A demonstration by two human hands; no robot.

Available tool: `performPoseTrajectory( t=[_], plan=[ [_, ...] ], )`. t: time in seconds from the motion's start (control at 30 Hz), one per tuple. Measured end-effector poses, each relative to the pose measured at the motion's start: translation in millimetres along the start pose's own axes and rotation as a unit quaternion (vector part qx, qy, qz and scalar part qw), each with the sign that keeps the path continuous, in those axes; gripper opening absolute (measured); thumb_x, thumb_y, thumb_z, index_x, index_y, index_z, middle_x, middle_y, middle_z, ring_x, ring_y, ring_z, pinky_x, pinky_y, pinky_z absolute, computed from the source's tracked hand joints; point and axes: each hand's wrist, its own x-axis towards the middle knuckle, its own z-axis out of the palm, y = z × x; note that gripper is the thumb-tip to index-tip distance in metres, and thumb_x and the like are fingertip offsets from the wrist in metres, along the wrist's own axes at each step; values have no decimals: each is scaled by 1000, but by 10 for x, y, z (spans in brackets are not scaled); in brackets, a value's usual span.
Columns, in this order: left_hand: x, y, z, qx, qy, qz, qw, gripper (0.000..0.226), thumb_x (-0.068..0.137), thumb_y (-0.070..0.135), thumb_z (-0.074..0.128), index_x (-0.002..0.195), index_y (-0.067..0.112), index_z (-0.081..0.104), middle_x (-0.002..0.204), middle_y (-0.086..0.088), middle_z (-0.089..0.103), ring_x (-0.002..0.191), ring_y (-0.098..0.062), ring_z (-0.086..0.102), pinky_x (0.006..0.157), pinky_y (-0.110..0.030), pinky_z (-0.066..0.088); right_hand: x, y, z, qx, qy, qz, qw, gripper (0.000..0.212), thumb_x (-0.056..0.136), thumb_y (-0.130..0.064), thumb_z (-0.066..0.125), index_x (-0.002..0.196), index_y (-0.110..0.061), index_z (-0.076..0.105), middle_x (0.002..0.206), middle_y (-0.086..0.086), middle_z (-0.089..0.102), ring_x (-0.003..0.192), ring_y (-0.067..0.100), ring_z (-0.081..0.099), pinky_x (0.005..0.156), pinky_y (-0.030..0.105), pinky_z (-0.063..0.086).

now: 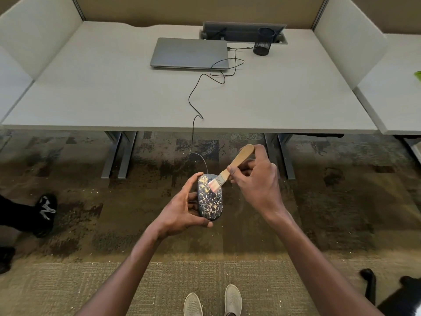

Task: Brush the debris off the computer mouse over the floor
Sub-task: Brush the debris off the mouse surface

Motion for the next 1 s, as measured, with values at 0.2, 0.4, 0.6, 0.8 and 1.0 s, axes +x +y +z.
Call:
performPoseTrajectory(
  t=[0.2,0.4,0.6,0.8,1.0],
  plan=[
    [-8,-28,44,-2,-3,6,1000,128,56,4,96,142,66,24,123,0,70,112,-17,71,90,-38,61,-22,38,-20,-18,4,1,1000,47,88,-15,77,124,-9,49,100,10,74,74,12,72,58,9,55],
    [-20,-55,53,-5,5,8,1000,129,56,0,96,139,70,25,118,-1,73,109,-16,72,86,-31,61,21,62,-123,-51,48,-6,998,45,89,-14,77,122,-6,48,102,12,76,80,14,72,57,7,54],
    [11,13,84,-10,-1,10,1000,132,58,-3,95,150,54,21,120,-2,72,109,-16,72,86,-31,61,-13,24,-103,-2,24,-7,1000,43,88,-16,77,120,-11,49,93,0,73,73,11,74,57,13,58],
    [-16,37,97,-18,-1,9,1000,132,57,-1,95,151,52,20,122,-6,71,110,-22,72,93,-41,60,-10,156,-151,-17,31,32,999,46,89,-15,76,125,-8,48,102,12,75,79,18,76,63,27,64],
    [-44,41,97,-16,1,3,1000,134,54,7,97,152,52,19,124,-6,70,111,-21,72,94,-43,59,-24,174,-232,-9,49,32,998,46,89,-14,75,126,-8,47,104,11,75,82,17,76,65,27,64]
  ],
)
